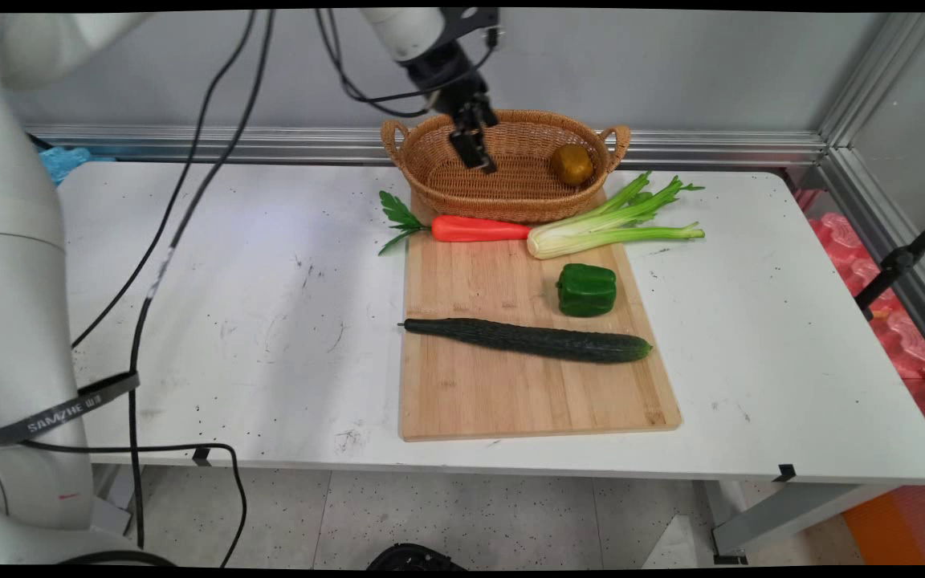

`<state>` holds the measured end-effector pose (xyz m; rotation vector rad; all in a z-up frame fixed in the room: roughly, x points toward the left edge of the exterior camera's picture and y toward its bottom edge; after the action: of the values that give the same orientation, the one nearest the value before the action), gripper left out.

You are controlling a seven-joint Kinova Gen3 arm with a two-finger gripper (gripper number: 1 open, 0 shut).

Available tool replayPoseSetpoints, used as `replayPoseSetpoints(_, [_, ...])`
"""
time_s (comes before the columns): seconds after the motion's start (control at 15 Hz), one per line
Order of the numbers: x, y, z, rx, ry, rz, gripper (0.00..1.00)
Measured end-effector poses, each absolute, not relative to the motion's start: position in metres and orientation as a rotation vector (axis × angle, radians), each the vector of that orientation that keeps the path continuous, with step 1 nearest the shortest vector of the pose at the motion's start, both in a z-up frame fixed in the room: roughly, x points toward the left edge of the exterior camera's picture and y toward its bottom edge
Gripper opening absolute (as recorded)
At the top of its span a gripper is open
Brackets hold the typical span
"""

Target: Pick up the potato from the vegetable basket

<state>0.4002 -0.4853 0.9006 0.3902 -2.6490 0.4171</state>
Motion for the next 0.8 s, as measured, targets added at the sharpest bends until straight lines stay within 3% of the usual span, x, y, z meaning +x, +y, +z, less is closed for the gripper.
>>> replayPoseSetpoints(0.8, [0.353, -0.589, 0.858, 0.276, -2.597, 0.398, 1.00])
